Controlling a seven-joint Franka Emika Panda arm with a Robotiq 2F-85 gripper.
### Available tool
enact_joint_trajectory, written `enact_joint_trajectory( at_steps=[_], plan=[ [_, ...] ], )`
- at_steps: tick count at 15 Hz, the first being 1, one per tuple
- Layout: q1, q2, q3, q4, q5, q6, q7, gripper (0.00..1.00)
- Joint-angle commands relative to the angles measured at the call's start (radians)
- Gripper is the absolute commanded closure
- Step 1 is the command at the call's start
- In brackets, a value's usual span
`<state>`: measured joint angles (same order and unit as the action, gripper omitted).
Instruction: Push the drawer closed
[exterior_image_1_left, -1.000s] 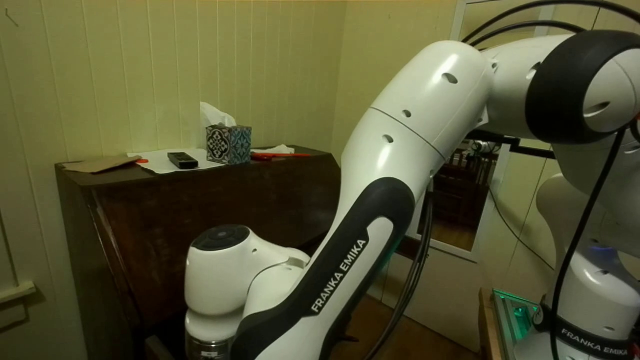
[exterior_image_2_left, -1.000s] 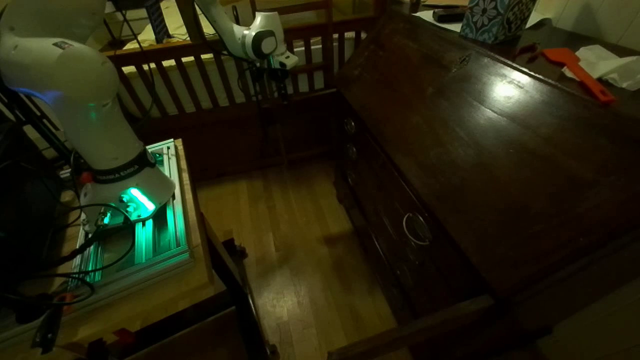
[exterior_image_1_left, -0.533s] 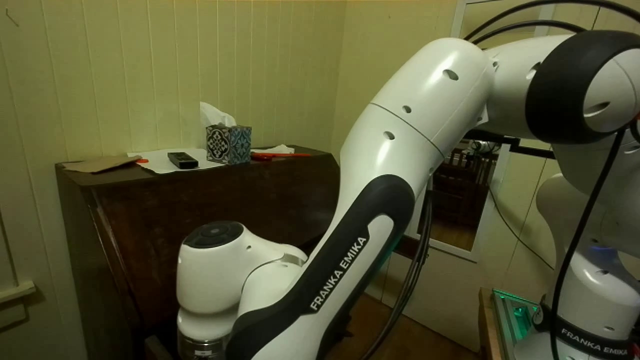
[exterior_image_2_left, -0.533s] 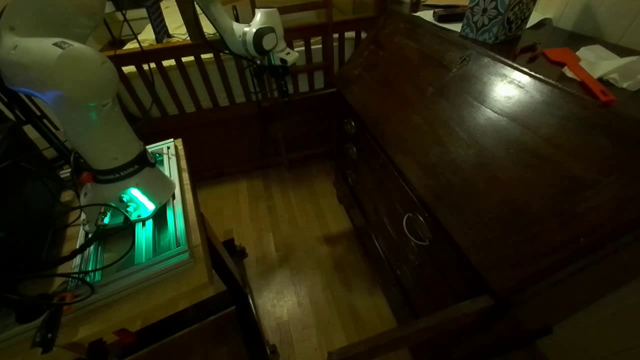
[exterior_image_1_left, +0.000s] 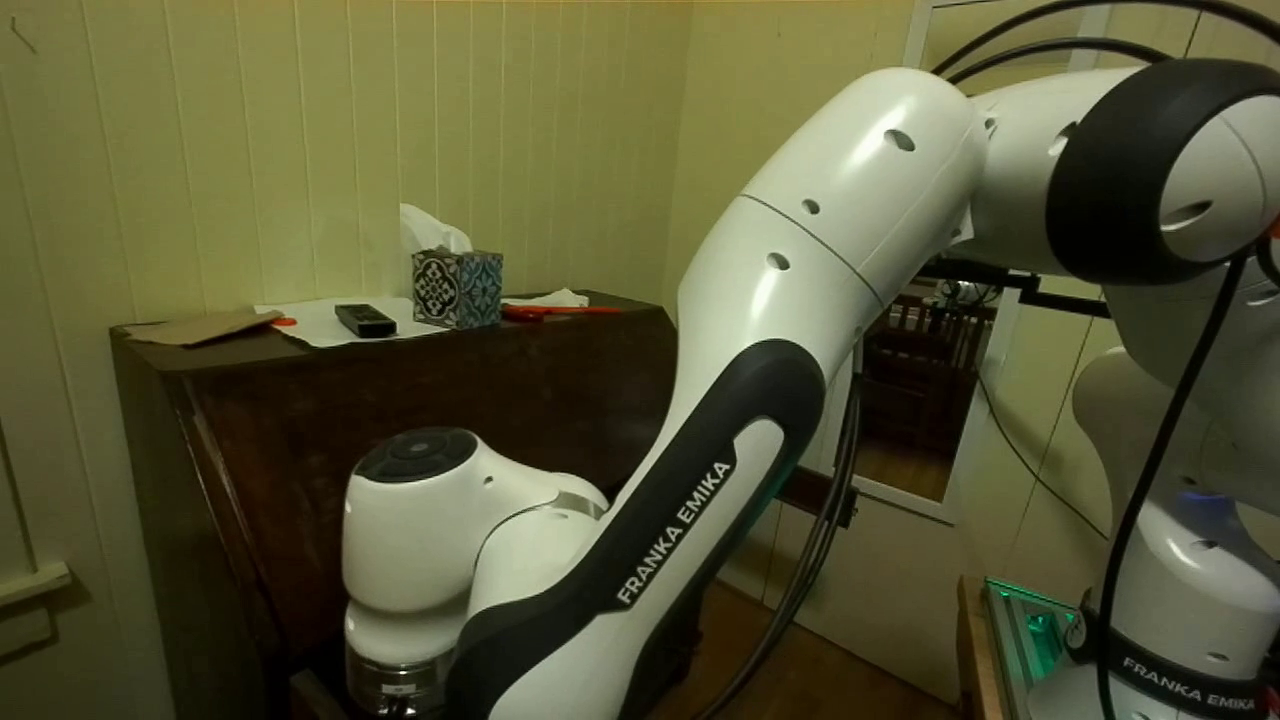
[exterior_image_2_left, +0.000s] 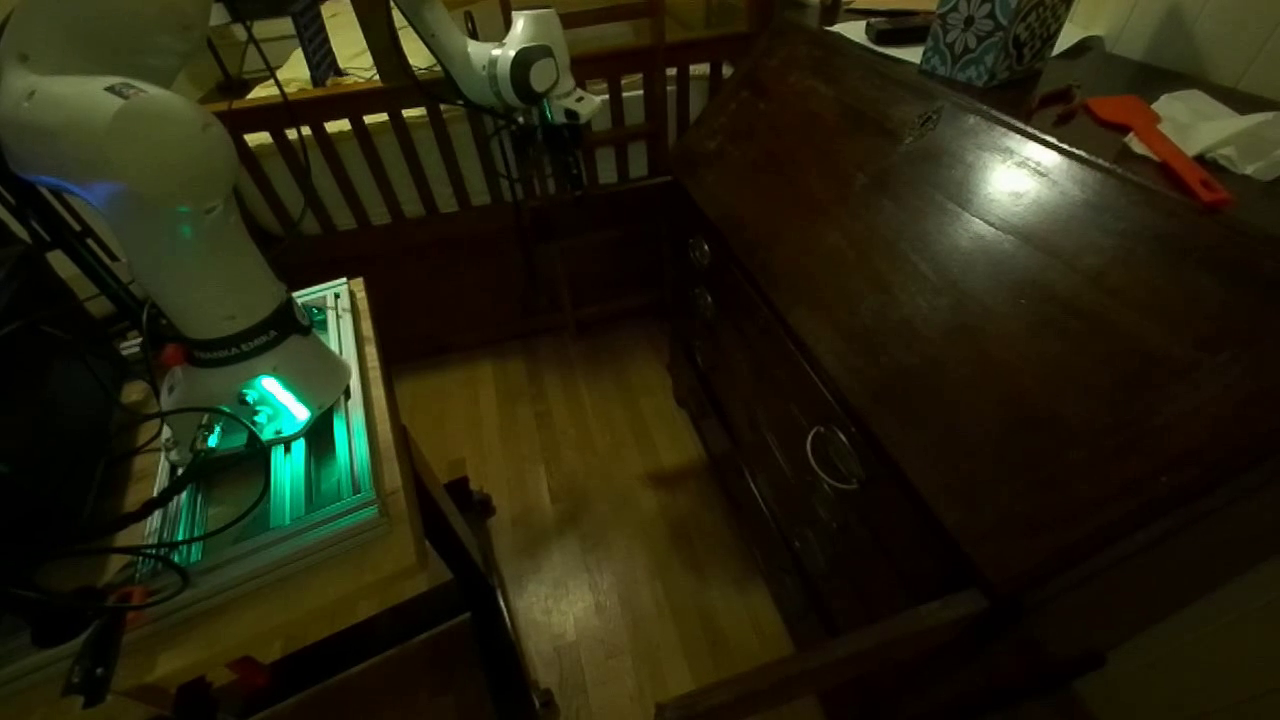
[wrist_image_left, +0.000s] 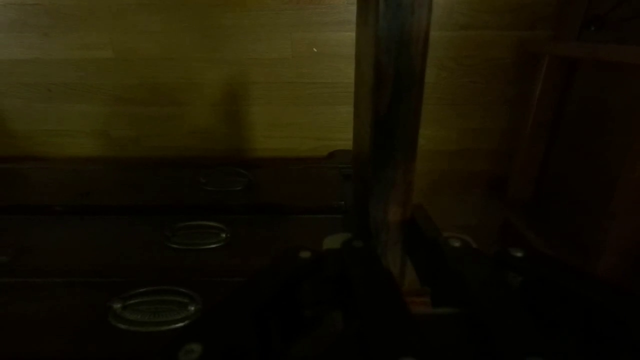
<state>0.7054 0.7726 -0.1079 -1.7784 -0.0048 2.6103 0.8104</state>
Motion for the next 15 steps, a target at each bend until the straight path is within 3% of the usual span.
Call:
enact_joint_trajectory(
  at_steps=[1,10,15],
  plan=[
    [-0.027,-0.011,0.003,0.035,-0.048,-0.026,-0.018,0.94],
    [-0.117,0.036,0.051,0.118,-0.037,-0.028,-0.126,0.94],
    [-0.167,0.091,0.080,0.225,-0.036,-0.064,-0.183,0.94]
  ],
)
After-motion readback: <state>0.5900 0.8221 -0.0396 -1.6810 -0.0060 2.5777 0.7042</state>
